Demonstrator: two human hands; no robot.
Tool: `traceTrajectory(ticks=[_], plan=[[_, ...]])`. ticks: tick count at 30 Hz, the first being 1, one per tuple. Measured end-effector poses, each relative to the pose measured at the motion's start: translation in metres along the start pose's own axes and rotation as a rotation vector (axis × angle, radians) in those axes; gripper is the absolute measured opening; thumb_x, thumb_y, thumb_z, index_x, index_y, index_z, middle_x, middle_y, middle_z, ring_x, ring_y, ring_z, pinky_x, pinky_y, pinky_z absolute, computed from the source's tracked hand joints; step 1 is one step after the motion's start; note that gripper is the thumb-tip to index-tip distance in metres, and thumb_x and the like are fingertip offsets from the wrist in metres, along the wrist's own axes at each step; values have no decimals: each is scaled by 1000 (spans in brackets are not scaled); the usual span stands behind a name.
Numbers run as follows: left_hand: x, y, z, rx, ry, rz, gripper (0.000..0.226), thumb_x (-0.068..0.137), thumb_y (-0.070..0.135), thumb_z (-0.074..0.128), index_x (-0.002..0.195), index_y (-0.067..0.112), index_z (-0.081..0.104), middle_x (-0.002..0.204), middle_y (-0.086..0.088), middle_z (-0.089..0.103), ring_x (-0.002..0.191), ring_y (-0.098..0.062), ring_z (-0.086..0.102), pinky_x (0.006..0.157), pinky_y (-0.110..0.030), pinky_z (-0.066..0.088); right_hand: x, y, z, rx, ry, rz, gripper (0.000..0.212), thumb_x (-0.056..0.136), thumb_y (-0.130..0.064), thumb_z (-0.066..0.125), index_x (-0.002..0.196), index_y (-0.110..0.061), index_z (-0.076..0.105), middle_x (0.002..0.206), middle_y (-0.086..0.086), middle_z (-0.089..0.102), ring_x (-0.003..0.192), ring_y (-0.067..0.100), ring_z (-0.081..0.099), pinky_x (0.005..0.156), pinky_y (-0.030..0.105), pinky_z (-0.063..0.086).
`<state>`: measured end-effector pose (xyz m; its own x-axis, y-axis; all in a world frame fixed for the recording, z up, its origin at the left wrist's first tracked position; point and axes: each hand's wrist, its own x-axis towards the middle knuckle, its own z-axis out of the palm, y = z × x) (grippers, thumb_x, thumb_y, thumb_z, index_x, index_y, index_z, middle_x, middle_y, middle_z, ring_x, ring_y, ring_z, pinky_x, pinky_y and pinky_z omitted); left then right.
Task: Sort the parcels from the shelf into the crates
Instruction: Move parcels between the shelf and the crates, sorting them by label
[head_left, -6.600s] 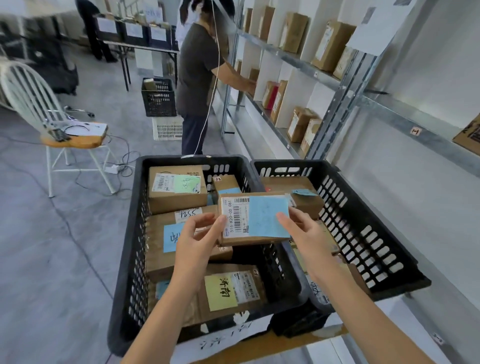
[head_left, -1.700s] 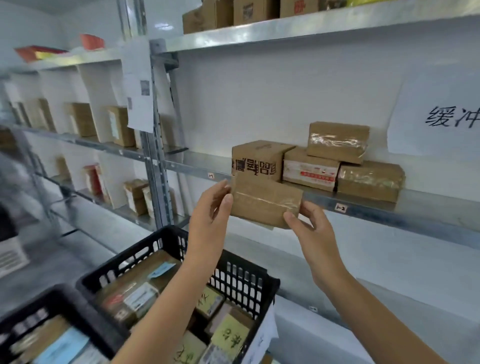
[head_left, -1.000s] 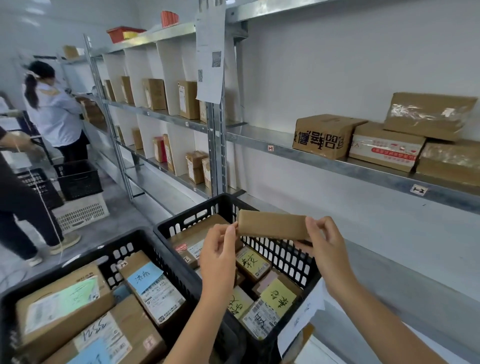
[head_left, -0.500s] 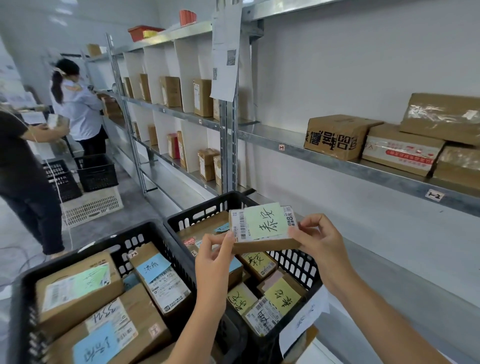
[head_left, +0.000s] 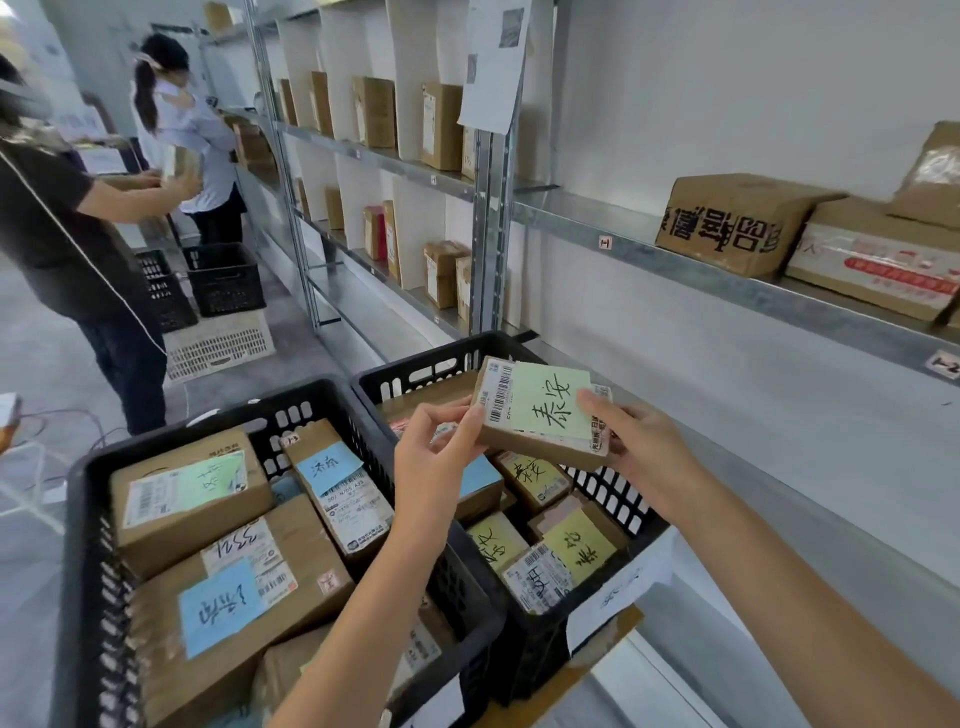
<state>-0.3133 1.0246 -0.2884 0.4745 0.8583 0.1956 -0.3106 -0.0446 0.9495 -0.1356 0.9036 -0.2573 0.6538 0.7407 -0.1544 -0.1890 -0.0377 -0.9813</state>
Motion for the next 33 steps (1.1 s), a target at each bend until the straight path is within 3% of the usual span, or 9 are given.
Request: traceTrajectory(ticks=[9, 15, 18, 20, 22, 25, 28, 31, 33], plan=[[55, -52, 13, 280, -5, -139, 13, 99, 23, 58, 103, 26, 70, 104, 11, 73, 101, -5, 67, 83, -18, 51, 64, 43, -39, -168, -105, 224, 44, 74, -42, 82, 103, -9, 77, 102, 11, 76, 94, 22, 74, 76, 28, 59], [83, -84, 26, 390, 64, -211, 29, 99, 9, 51, 112, 29, 67, 114, 20, 62, 105, 10, 56, 64, -5, 46, 125, 80, -56, -281, 25, 343, 39, 80, -37, 78, 100, -3, 72, 86, 6, 78, 84, 21, 76, 90, 38, 57], [100, -94, 28, 426, 113, -250, 30, 100, 11, 50, 114, 31, 66, 117, 15, 62, 106, -1, 59, 58, -4, 43, 157, 101, -50, -373, 50, 406, 29, 82, -35, 78, 81, -8, 68, 62, -2, 72, 59, 10, 72, 59, 23, 58], [107, -99, 29, 451, 133, -264, 30, 100, 11, 50, 113, 34, 65, 120, 14, 62, 104, -6, 61, 56, -7, 45, 173, 117, -46, -390, 39, 460, 28, 84, -29, 78, 80, -3, 67, 68, 4, 74, 50, 6, 68, 42, 17, 50], [112, -104, 30, 467, 136, -263, 31, 100, 10, 50, 110, 35, 65, 124, 13, 62, 102, -2, 61, 60, -4, 45, 186, 133, -43, -441, 13, 507, 33, 85, -28, 77, 94, 3, 69, 89, 13, 76, 65, 13, 72, 50, 22, 55], [116, -109, 29, 467, 145, -278, 32, 99, 8, 51, 109, 36, 65, 129, 14, 60, 81, 13, 57, 59, -2, 45, 199, 147, -36, -454, -68, 560, 40, 86, -25, 76, 112, 5, 67, 106, 17, 74, 94, 27, 72, 87, 39, 58], [118, -110, 25, 498, 164, -300, 34, 98, 7, 51, 112, 35, 65, 126, 14, 61, 64, 6, 54, 47, -11, 42, 206, 154, -28, -510, -192, 607, 52, 85, -32, 76, 122, 2, 61, 119, 16, 68, 105, 27, 67, 96, 43, 53], [120, -109, 25, 546, 158, -295, 35, 98, 7, 50, 114, 35, 64, 121, 15, 63, 79, -8, 52, 45, -11, 39, 210, 156, -25, -751, -221, 512, 47, 85, -50, 71, 106, -8, 68, 116, 11, 68, 99, 19, 65, 93, 38, 52], [122, -107, 29, 576, 129, -282, 34, 99, 8, 50, 115, 34, 64, 120, 17, 62, 99, -5, 57, 56, -9, 45, 213, 155, -25, -954, -191, 400, 55, 88, -55, 65, 120, -10, 66, 124, 12, 63, 122, 27, 53, 102, 38, 44]])
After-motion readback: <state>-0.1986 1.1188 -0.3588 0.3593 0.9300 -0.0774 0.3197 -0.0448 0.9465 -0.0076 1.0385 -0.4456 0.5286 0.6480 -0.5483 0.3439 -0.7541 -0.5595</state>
